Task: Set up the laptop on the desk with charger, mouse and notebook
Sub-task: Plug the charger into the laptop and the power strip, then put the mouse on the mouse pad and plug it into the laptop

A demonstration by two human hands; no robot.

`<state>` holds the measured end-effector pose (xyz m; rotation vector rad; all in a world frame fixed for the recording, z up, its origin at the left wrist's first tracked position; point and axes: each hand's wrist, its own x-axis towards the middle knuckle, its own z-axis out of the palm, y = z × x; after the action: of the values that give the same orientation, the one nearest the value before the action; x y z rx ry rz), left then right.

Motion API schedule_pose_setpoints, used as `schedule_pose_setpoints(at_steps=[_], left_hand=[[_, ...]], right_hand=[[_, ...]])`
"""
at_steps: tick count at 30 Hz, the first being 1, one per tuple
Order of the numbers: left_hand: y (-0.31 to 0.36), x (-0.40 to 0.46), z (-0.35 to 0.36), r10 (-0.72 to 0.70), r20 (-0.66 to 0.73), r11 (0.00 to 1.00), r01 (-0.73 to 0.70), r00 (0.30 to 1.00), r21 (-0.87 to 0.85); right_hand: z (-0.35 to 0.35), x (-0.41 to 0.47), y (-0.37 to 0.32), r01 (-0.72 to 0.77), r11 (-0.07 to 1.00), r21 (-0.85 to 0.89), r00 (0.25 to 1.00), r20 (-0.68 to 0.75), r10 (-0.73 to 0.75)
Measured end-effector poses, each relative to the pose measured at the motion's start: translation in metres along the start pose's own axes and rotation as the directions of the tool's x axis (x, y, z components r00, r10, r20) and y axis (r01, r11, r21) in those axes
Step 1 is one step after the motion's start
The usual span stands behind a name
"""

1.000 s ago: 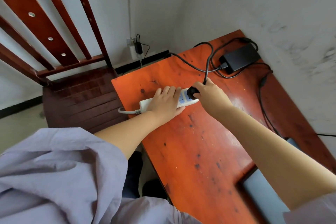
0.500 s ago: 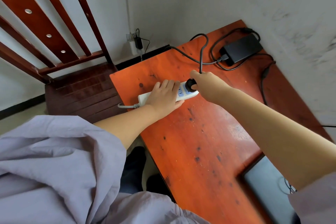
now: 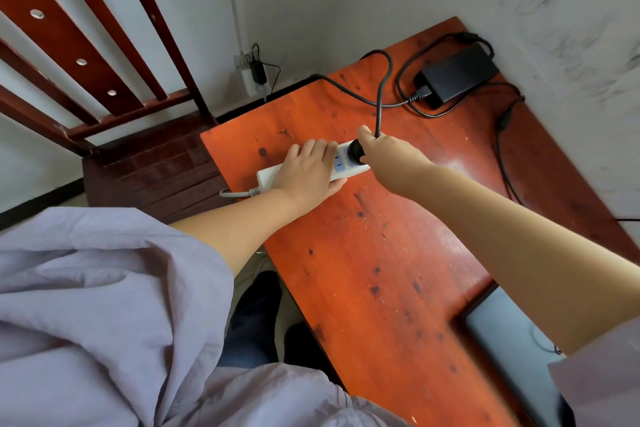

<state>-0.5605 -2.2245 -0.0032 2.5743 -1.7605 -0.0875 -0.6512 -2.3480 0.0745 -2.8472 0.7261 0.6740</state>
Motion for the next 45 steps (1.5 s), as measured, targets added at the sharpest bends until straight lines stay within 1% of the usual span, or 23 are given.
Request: schedule_pose_setpoints(at_steps=[2, 6, 10, 13, 20, 22, 24, 26, 28, 30, 32, 33, 35, 38, 40, 41, 43, 45], left_hand=[[0.000, -0.001, 0.000, -0.002, 0.000, 1.000, 0.002, 1.000, -0.007], [0.000, 0.001, -0.001, -0.001, 0.013, 1.000, 0.001, 1.000, -0.016], [0.001, 0.000, 0.000, -0.008, 0.013, 1.000, 0.009, 1.000, -0.019], [0.001, -0.001, 0.000, -0.004, 0.008, 1.000, 0.004, 1.000, -0.031], [0.000, 0.002, 0.002, -0.004, -0.016, 1.000, 0.004, 1.000, -0.028], [0.000, 0.001, 0.003, -0.002, -0.011, 1.000, 0.001, 1.000, -0.023], [0.000, 0.001, 0.002, -0.008, 0.023, 0.998, 0.009, 1.000, -0.058], [0.001, 0.003, -0.001, -0.011, 0.085, 0.996, 0.019, 0.996, -0.091], [-0.001, 0.004, -0.004, 0.000, 0.125, 0.995, 0.013, 0.992, -0.104], [-0.005, 0.002, -0.013, 0.042, 0.087, 0.995, -0.034, 0.995, -0.097], [-0.007, 0.000, -0.025, 0.156, -0.023, 0.984, -0.157, 0.987, -0.082], [-0.004, 0.000, -0.031, 0.240, -0.074, 0.967, -0.245, 0.968, -0.066], [0.008, 0.001, -0.040, 0.403, -0.130, 0.910, -0.412, 0.906, -0.051], [0.043, 0.005, -0.048, 0.611, -0.119, 0.785, -0.619, 0.782, -0.037], [0.071, 0.006, -0.051, 0.701, -0.072, 0.710, -0.704, 0.709, -0.017], [0.084, 0.006, -0.052, 0.726, -0.046, 0.686, -0.728, 0.686, -0.008], [0.115, 0.006, -0.052, 0.770, 0.007, 0.637, -0.770, 0.638, -0.029], [0.147, 0.001, -0.051, 0.817, 0.031, 0.577, -0.814, 0.576, -0.065]], right_hand=[[0.002, 0.001, -0.002, 0.016, 1.000, -0.027, 1.000, 0.001, -0.016], [-0.003, 0.010, 0.006, 0.014, 1.000, 0.000, 0.998, 0.057, -0.014], [-0.007, 0.015, 0.006, 0.044, 0.998, -0.042, 0.996, 0.077, -0.041], [-0.008, 0.020, 0.000, 0.066, 0.995, -0.075, 0.991, 0.124, -0.057], [-0.006, 0.014, -0.005, 0.025, 0.999, -0.038, 0.993, 0.117, -0.021], [-0.008, 0.013, -0.008, 0.016, 0.999, -0.028, 0.993, 0.118, -0.013], [-0.010, 0.008, -0.010, -0.009, 1.000, -0.017, 0.994, 0.109, 0.011], [-0.010, 0.001, -0.012, -0.021, 1.000, -0.022, 0.998, 0.061, 0.023], [-0.004, -0.010, -0.010, -0.007, 1.000, -0.030, 0.999, -0.042, 0.006], [0.006, -0.027, -0.003, 0.007, 1.000, -0.002, 0.981, -0.193, -0.007], [0.018, -0.048, 0.008, 0.008, 0.998, 0.065, 0.942, -0.337, 0.015], [0.025, -0.059, 0.014, -0.008, 0.993, 0.119, 0.922, -0.383, 0.053], [0.039, -0.081, 0.025, -0.074, 0.971, 0.226, 0.895, -0.414, 0.164], [0.062, -0.114, 0.038, -0.240, 0.912, 0.332, 0.865, -0.354, 0.356], [0.079, -0.141, 0.047, -0.341, 0.862, 0.374, 0.832, -0.307, 0.462], [0.088, -0.156, 0.051, -0.383, 0.837, 0.391, 0.811, -0.291, 0.507], [0.104, -0.190, 0.060, -0.470, 0.781, 0.411, 0.750, -0.280, 0.599], [0.121, -0.227, 0.068, -0.550, 0.722, 0.420, 0.679, -0.278, 0.679]])
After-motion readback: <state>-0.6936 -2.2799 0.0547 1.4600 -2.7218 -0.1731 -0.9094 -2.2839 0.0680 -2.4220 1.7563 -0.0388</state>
